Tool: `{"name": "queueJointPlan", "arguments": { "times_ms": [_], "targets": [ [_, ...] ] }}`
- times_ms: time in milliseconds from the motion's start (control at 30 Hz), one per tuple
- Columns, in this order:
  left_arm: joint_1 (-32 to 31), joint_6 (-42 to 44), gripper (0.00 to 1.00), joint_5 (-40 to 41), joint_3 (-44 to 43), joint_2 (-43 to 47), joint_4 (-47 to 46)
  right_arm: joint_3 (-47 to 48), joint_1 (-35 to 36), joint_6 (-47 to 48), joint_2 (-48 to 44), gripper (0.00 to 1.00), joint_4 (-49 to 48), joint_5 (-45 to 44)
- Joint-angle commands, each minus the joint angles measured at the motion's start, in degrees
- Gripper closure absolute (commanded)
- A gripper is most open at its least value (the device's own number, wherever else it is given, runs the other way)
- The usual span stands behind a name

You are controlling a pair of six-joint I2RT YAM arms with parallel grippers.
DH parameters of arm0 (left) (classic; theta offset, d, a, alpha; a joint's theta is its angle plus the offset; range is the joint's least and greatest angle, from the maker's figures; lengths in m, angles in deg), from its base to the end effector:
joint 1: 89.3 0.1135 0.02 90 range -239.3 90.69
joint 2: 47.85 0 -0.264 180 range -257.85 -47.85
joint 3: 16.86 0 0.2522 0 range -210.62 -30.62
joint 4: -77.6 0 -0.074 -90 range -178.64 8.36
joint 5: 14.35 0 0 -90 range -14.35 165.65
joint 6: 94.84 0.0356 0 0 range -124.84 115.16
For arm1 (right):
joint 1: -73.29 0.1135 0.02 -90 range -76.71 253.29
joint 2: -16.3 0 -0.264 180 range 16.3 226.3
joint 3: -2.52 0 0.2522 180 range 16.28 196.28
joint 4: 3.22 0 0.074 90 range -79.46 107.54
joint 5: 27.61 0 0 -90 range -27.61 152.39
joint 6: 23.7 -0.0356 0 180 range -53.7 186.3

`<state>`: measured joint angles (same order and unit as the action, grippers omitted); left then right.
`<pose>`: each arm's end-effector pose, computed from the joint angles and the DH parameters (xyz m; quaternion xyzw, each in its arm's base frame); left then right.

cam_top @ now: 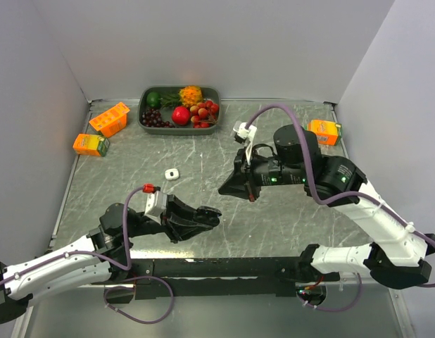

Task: Insert the wireless bluetooth earbuds into the charging case
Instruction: Close the charging case.

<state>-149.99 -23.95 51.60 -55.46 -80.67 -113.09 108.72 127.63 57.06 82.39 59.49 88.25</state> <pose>0.0614 -0.1389 0.3122 0.3638 0.4880 -0.5983 0.5211 0.1062 0.1746 0.4766 -0.4256 0.7013 0.4431 0.3616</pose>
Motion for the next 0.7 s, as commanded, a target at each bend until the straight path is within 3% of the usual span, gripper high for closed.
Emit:
{"name": "queueJointPlan", "arguments": {
  "times_ms": [0, 667],
  "targets": [
    [-0.22, 1.01, 0.99, 1.38, -0.56, 0.56, -1.30, -3.66, -0.03, -2.80, 1.59, 1.00, -0.43, -6.18],
    [-0.31, 1.62, 0.99, 5.24, -0.65, -1.11, -3.24, -4.47, 4.62, -0.17, 3.26, 1.00, -0.26, -2.14]
  ]
}}
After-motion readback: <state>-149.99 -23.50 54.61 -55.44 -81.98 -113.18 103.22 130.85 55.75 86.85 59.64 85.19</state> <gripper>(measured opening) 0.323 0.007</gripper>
